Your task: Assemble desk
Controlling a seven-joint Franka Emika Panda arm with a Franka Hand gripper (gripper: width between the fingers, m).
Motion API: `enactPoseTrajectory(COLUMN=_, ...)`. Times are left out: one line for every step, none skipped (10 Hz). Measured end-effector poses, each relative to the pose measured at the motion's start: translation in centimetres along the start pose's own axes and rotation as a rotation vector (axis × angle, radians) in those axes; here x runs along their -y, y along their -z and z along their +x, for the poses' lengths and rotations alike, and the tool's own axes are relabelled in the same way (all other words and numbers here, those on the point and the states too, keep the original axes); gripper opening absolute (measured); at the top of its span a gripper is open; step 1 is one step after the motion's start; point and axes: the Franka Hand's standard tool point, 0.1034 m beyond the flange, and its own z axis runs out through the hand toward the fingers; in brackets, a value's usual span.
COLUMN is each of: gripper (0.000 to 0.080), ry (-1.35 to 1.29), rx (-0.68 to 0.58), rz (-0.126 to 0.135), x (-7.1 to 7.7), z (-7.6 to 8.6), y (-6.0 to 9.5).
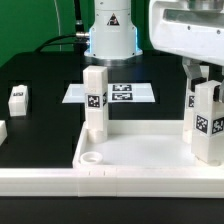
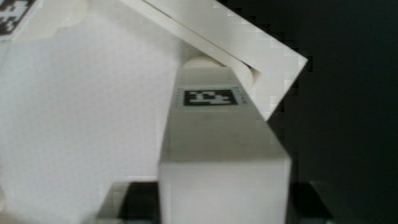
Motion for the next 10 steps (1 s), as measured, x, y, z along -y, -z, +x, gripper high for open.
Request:
enactPoseTrajectory(gripper=0.0290, ry=-0.097, rx=0.001, rz=0.000, x=-0.02, z=0.02, y=0.00)
enactPoseTrajectory(gripper=0.0290, ry=-0.144, rx=0.001, rz=0.000, x=-0.03, z=0.03, y=0.00)
enactPoseTrajectory(gripper=0.0290, ry=-0.146, rx=0.000, rz=0.001, x=0.00, z=0.04, y=-0.02)
enactPoseTrajectory(gripper=0.0397, ry=-0.102, rx=-0.001, rz=0.003, x=0.03, z=0.06, y=0.00)
enactPoseTrajectory(gripper=0.0534, ry=-0.050, rx=0.000, rz=0.002, x=0.04, z=0.05, y=0.02)
enactPoseTrajectory(gripper=0.0534, ry=-0.037, rx=0.002, rz=-0.003, x=0.03, z=-0.04, y=0.08)
enactPoseTrajectory(gripper=0.0629, ry=0.021, rx=0.000, rz=-0.002, x=0.07, z=-0.07, y=0.09)
enactPoseTrajectory(gripper=0.0644, ry=0.114, rx=-0.003, rz=-0.004, x=0.07, z=-0.15, y=0.07)
enactPoseTrajectory(gripper=0.0644, ry=0.208, rx=-0.005, rz=-0.006, x=0.09, z=-0.31, y=0.04)
enactPoseTrajectory(gripper=0.0648, ry=0.290, rx=-0.004, rz=-0.007, x=0.13, z=-0.49, y=0.02)
